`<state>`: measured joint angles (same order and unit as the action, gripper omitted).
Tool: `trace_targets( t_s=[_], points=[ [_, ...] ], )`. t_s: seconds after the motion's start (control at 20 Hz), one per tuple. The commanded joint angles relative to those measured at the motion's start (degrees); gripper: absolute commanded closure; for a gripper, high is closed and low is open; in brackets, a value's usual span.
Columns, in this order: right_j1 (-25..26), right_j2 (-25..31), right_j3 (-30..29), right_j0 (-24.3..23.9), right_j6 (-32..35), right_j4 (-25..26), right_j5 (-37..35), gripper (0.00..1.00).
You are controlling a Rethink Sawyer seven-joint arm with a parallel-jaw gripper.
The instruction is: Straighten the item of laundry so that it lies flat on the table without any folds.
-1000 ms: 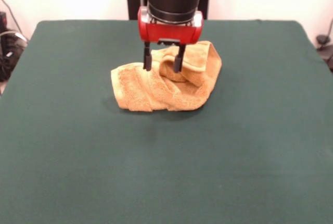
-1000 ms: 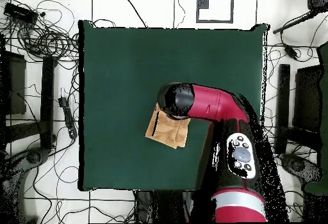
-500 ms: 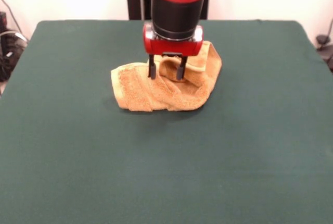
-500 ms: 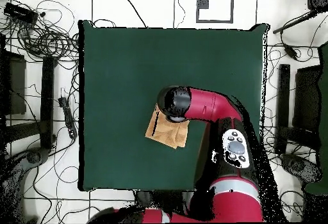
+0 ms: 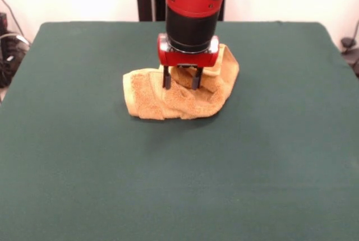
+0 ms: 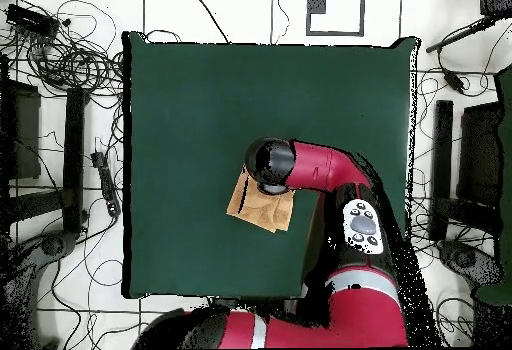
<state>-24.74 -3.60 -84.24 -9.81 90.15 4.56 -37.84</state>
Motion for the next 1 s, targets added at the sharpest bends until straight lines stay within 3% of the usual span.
trace_targets(
  t_s=[0.05,0.7,1.0],
  points=[
    [0.38,5.24,0.12,2.20,6.18,-0.75,-1.31,0.00],
    [-3.73,-0.51,11.46,8.46,10.14,-0.60,-20.69,0.00],
    [-3.09,-1.08,12.16,9.44,12.07,-0.79,-20.13,0.00]
  ],
)
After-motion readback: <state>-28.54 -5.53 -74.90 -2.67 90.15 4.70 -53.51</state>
